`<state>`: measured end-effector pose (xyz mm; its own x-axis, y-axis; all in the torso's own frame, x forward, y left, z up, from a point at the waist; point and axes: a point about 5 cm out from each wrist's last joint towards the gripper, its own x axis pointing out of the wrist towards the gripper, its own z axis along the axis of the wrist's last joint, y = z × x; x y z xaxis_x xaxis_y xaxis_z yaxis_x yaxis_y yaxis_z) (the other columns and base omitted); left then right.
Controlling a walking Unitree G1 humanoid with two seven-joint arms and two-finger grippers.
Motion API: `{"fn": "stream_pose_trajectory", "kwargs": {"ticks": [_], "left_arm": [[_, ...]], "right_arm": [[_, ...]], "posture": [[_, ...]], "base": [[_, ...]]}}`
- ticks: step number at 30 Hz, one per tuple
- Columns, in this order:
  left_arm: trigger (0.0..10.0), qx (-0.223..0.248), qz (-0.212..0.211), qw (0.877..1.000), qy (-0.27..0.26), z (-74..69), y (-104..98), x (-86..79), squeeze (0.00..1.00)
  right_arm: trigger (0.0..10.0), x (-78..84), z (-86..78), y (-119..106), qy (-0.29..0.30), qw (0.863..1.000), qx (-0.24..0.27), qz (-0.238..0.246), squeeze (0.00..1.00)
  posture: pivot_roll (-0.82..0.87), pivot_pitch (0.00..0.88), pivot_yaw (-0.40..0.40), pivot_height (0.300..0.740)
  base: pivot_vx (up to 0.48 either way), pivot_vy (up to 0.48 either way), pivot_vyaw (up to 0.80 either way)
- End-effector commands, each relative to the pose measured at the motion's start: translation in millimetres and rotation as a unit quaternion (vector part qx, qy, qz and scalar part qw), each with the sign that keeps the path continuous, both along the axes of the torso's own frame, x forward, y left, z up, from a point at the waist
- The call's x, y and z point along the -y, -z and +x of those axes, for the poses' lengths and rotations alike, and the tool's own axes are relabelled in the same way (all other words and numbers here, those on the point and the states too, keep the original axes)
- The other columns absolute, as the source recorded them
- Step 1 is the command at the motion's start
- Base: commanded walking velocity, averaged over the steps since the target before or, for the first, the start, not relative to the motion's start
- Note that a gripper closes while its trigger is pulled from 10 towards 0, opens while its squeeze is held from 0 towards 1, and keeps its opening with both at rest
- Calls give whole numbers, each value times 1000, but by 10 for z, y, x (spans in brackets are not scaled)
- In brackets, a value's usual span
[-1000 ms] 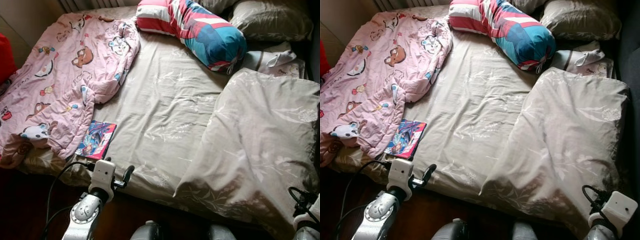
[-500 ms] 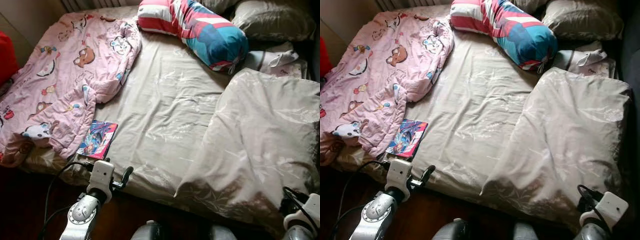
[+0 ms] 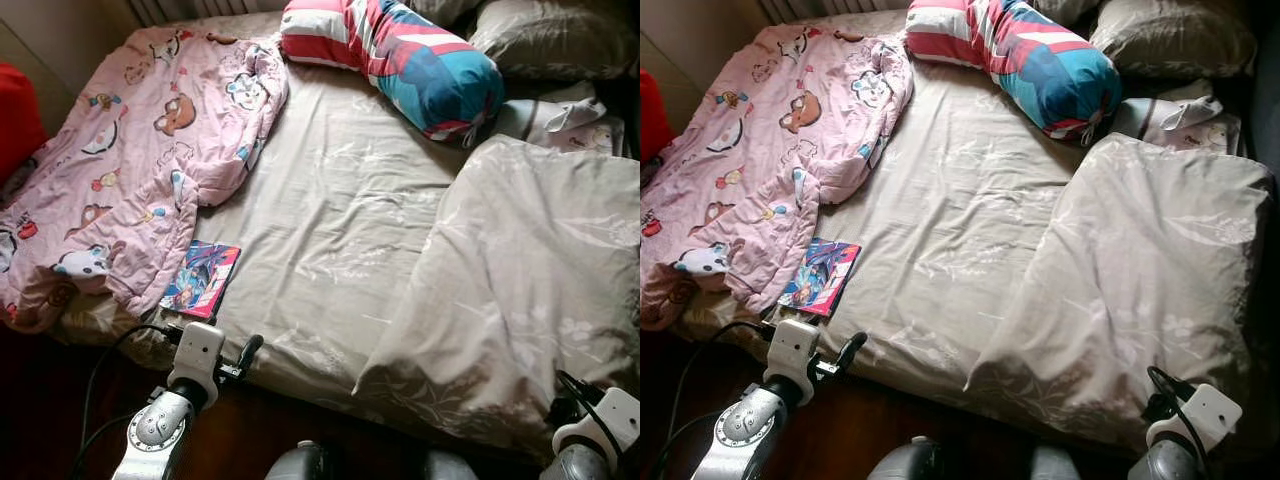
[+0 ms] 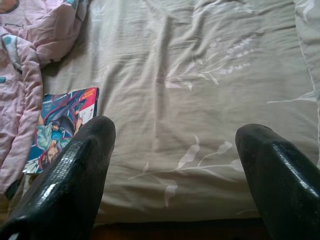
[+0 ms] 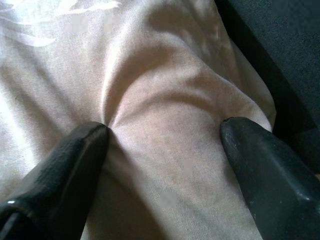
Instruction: Clean up the room
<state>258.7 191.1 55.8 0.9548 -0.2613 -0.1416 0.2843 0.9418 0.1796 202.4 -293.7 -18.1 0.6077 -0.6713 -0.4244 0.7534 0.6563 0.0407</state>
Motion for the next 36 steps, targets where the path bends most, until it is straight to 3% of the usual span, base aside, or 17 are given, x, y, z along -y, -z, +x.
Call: {"fn": "stream_pose_trajectory", "kwargs": {"ticks": [1,12,15,16,26,27,28,36], "left_arm": [[10000,-21,17,1000,-3,-73,60,-96,0],[10000,-26,22,999,5,-92,56,-104,0],[10000,-25,23,999,7,-90,54,-98,0],[10000,-25,24,999,9,-89,50,-93,0],[10000,-24,28,999,10,-71,22,-109,0],[10000,-23,28,999,10,-69,20,-107,0],[10000,-23,28,999,10,-67,19,-105,0],[10000,-22,27,999,9,-61,13,-93,0]], "right_arm": [[10000,-68,-235,227,24,998,-49,41,0],[10000,-73,-336,321,61,994,-63,68,0],[10000,-114,-357,386,58,990,-82,95,0],[10000,-203,-370,462,43,986,-105,123,0],[10000,-468,-421,623,7,971,-174,163,0],[8549,-482,-419,627,4,971,-176,164,0],[0,-499,-408,626,-2,971,-178,158,0],[0,-587,-370,633,-21,971,-187,149,0]], "posture": [[-14,289,239,711],[-5,288,248,711],[-2,287,248,711],[3,286,249,711],[25,282,254,711],[25,282,254,711],[27,282,254,711],[33,283,254,711]], "base": [[0,0,0],[0,0,0],[0,0,0],[0,0,0],[0,0,0],[0,0,0],[0,0,0],[0,0,0]]}}
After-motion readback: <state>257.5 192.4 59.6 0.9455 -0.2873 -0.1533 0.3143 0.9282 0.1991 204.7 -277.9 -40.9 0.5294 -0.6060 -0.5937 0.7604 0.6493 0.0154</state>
